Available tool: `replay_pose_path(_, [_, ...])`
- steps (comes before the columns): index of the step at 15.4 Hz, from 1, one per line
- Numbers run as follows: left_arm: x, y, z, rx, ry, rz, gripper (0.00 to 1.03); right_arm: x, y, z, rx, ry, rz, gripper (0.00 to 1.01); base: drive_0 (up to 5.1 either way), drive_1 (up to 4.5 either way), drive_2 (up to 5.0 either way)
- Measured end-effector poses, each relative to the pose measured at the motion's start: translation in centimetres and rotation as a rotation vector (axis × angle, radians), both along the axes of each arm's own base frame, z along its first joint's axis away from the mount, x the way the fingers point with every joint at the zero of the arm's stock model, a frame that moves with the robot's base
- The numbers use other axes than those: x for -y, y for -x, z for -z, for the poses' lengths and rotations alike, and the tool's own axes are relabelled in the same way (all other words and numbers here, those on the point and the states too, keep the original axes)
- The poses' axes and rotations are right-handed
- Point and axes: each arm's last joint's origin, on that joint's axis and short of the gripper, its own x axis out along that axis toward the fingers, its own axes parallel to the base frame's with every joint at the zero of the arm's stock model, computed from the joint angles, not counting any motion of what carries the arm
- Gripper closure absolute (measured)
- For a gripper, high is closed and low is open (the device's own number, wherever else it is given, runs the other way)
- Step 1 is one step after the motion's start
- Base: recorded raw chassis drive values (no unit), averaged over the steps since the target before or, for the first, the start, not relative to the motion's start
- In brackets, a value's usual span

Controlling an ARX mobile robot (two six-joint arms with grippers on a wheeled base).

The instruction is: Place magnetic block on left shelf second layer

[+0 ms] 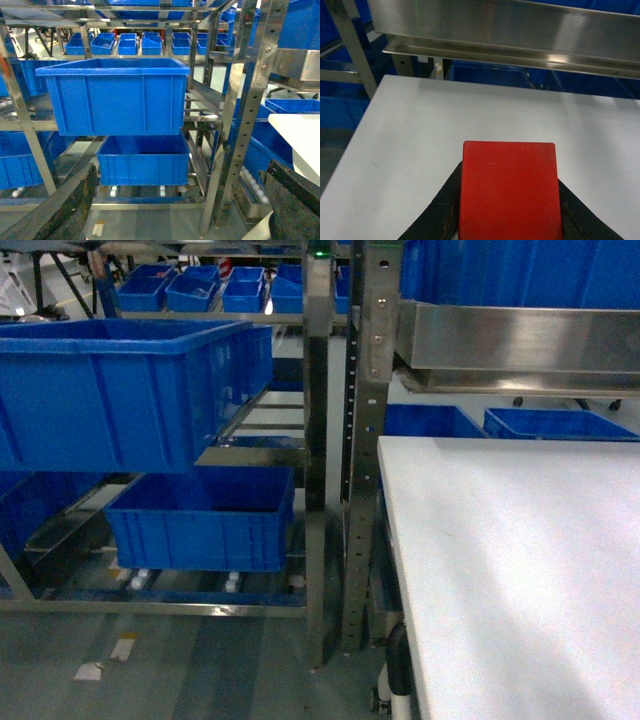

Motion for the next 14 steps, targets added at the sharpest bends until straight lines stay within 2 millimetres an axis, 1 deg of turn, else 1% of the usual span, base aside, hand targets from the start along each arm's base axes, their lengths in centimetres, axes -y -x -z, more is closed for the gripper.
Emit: replay_pose_path(14, [0.00,0.00,-0.01,0.001,0.000,0.000,0.05,0.00,0.01,0.03,-0.003,0.000,0.001,0.67,-4.9,3.46,1.3])
